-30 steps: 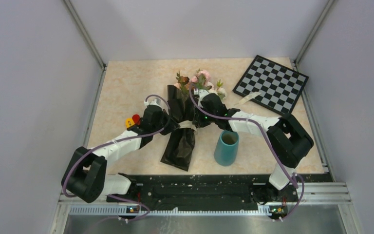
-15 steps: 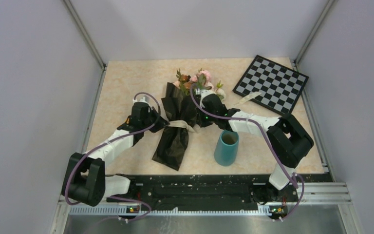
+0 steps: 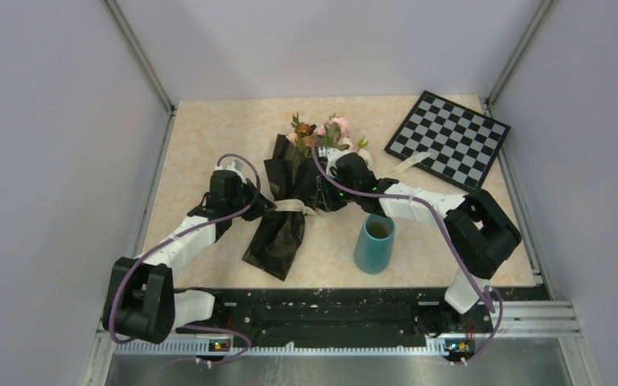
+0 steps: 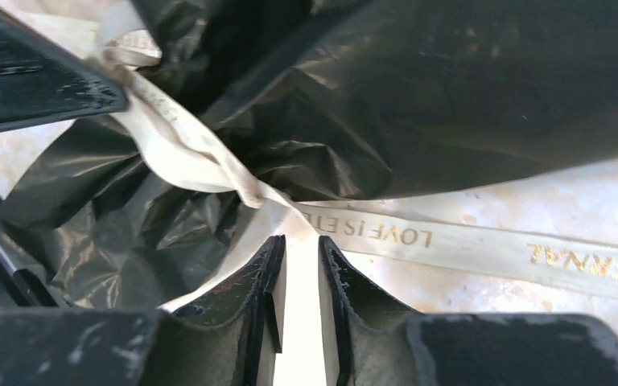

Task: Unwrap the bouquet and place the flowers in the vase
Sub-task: Untie the ribbon from the wrapping paper.

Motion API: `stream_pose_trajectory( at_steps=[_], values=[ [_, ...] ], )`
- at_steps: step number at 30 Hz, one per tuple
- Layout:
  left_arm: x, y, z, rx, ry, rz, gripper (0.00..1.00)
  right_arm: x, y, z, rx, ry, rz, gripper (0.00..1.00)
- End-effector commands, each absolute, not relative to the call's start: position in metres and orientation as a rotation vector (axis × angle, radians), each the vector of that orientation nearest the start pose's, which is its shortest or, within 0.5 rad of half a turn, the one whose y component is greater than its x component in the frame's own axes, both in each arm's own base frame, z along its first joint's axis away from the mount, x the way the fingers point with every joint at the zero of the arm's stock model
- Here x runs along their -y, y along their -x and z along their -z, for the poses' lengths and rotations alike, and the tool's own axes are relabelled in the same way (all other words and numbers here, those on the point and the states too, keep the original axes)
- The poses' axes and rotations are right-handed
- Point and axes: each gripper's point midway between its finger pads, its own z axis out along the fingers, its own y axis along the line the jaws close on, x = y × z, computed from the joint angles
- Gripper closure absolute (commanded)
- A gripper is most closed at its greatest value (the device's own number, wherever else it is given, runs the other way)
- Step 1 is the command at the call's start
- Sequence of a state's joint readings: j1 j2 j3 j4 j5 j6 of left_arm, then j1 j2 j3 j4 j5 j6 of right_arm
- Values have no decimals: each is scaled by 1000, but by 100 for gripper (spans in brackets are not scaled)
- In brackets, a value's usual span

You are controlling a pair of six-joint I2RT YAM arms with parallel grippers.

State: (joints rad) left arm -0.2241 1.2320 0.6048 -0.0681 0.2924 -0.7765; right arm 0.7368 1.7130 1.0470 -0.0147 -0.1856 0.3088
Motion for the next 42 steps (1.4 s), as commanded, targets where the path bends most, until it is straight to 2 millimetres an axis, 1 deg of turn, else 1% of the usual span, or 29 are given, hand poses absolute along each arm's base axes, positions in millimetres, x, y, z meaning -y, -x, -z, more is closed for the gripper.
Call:
stream_pose_trajectory(
  at_steps=[1, 3, 5, 9, 10, 13, 18, 20, 23, 26, 28, 34, 38, 42],
  values=[
    [151, -299, -103, -2299, 435, 868, 87, -363, -302, -138, -2098, 721, -888, 75],
    [151, -298, -106, -2292, 428, 872, 78, -368, -301, -140, -2093, 738, -894, 70],
    [150, -298, -111, -2280, 424, 865, 72, -373, -301, -142, -2087, 752, -896, 67],
    [146, -297, -124, -2255, 418, 841, 59, -386, -306, -151, -2062, 765, -896, 65],
    [145, -297, -128, -2244, 414, 844, 56, -386, -306, -148, -2084, 769, -888, 65],
    [150, -294, -136, -2225, 418, 889, 52, -391, -307, -146, -2101, 777, -874, 63],
    [165, -288, -137, -2197, 462, 1026, 49, -400, -310, -141, -2114, 804, -865, 62],
    [173, -289, -140, -2173, 462, 1067, 48, -403, -312, -137, -2135, 816, -859, 62],
    [185, -287, -135, -2194, 457, 1086, 47, -409, -315, -132, -2151, 836, -856, 62],
    [192, -289, -130, -2190, 468, 1123, 47, -413, -315, -131, -2152, 857, -852, 62],
    [193, -291, -128, -2182, 479, 1133, 47, -415, -317, -129, -2155, 864, -851, 62],
    [189, -301, -123, -2179, 498, 1079, 51, -421, -319, -124, -2164, 892, -854, 61],
    [189, -302, -118, -2193, 506, 1069, 53, -424, -321, -125, -2162, 905, -854, 61],
    [188, -305, -116, -2193, 510, 1057, 57, -426, -322, -120, -2171, 920, -856, 61]
  ],
)
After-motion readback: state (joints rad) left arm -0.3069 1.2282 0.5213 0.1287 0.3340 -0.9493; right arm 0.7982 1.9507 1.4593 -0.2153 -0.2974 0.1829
